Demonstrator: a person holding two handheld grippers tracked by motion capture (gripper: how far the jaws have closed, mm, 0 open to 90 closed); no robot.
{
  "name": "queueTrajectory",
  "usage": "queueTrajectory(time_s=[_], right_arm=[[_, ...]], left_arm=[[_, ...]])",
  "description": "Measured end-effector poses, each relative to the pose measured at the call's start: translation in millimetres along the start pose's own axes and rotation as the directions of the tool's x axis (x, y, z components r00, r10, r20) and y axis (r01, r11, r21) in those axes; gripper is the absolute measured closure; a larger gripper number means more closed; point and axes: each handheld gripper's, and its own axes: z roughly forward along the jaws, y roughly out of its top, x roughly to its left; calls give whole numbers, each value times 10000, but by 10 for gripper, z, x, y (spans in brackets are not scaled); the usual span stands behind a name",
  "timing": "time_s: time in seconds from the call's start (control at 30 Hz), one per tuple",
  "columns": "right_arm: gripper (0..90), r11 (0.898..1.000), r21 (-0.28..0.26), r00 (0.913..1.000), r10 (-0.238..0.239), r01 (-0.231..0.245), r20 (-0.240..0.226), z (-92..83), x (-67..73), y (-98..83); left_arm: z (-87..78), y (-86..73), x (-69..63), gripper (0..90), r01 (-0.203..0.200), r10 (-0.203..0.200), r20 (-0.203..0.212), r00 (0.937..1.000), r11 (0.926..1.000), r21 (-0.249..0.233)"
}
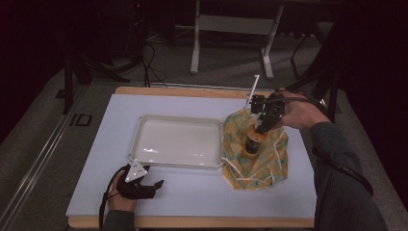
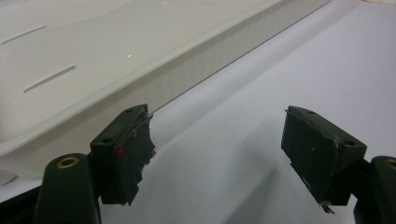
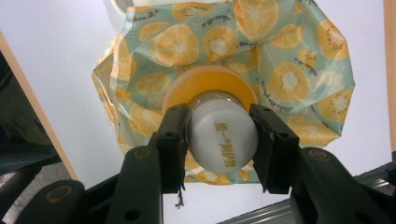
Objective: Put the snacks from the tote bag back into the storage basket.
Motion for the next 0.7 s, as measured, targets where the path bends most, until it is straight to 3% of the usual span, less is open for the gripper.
queueTrajectory(time_s=[0.33, 0.7], right_arm=[[589, 9999, -93, 9999, -36, 37, 104, -61, 8, 3], [589, 9994, -313, 9996, 119, -111, 249, -251, -5, -35]], left_arm=[[1, 2, 2, 244, -1, 1, 15, 10000, 10000, 35], [9, 5, -2, 244, -79, 79, 18, 10000, 9999, 109]])
